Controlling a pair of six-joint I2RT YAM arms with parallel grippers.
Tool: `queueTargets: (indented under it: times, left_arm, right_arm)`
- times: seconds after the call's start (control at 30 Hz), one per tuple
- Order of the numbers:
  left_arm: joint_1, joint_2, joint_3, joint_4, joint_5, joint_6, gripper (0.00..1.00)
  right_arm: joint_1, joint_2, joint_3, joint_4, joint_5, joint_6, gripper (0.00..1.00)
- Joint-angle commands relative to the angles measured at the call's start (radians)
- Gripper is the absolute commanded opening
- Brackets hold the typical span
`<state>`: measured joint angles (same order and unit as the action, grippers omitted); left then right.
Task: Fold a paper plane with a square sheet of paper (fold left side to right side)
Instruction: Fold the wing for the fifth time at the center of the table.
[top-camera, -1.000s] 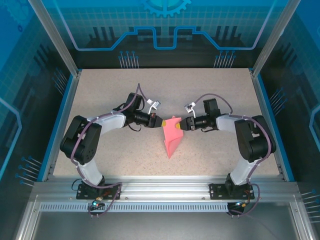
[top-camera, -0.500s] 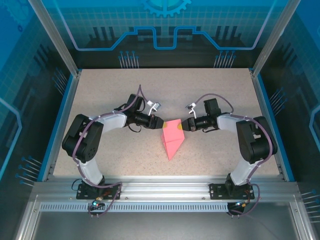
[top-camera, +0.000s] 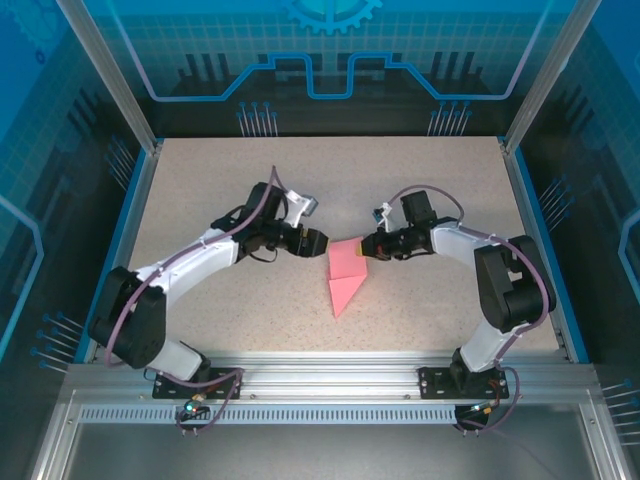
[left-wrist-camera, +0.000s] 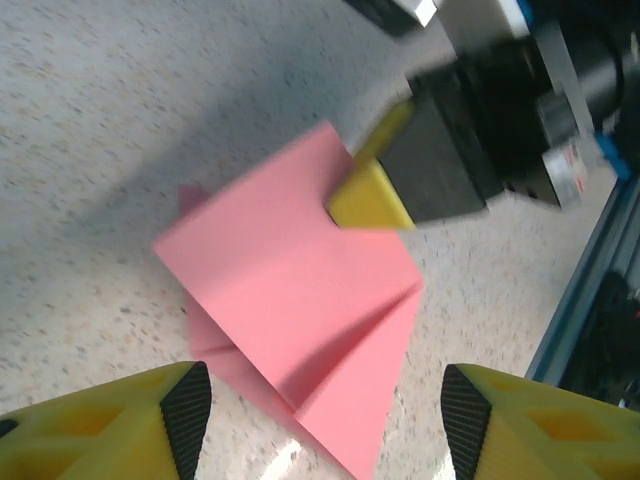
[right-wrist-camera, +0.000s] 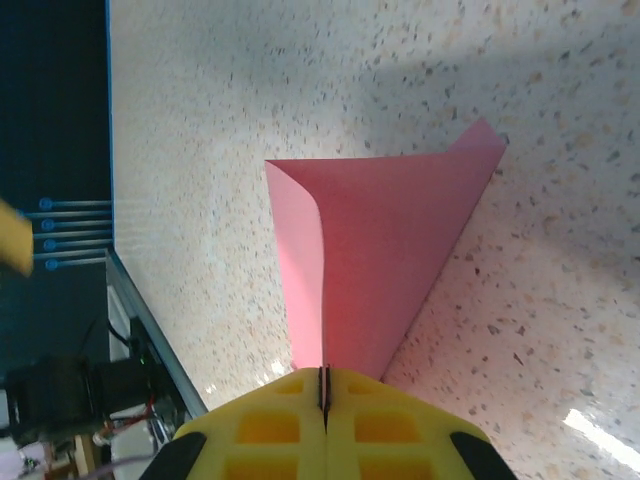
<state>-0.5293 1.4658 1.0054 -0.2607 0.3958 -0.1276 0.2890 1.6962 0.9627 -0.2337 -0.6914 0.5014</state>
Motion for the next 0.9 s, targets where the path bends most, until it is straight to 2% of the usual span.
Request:
queueTargets:
  times: [0.0,0.1,0.3,0.57,0.73,0.87]
  left_arm:
    - [-0.084,-0.041,-0.015,-0.110,-0.189,0.045,0.67]
    - [-0.174,-0.031,-0.014,-0.141,-0.291,0.037,0.68]
    - [-0.295,0.078,0.024,-0.134,-0.383,-0.014,0.70]
    - [-0.377,0.246,0.131,-0.163,-0.535,-0.016,0.71]
    - [-0.435,0.313,0.170,-0.178,-0.687,0.010,0.72]
    - [-0.453,0.354,0.185,-0.191,-0.739,0.009,0.72]
  right_arm:
    - [0.026,0.012,0.064,-0.086,0.086,0.134,0.00]
    - [0.030,0.044,0.119,-0.140,0.142,0.156,0.00]
    - [0.032,0.107,0.175,-0.142,0.155,0.199,0.00]
    - [0.037,0.130,0.194,-0.142,0.161,0.212,0.00]
    - [0.036,0.147,0.196,-0.139,0.149,0.210,0.00]
    - [0.036,0.153,0.196,-0.136,0.145,0.208,0.00]
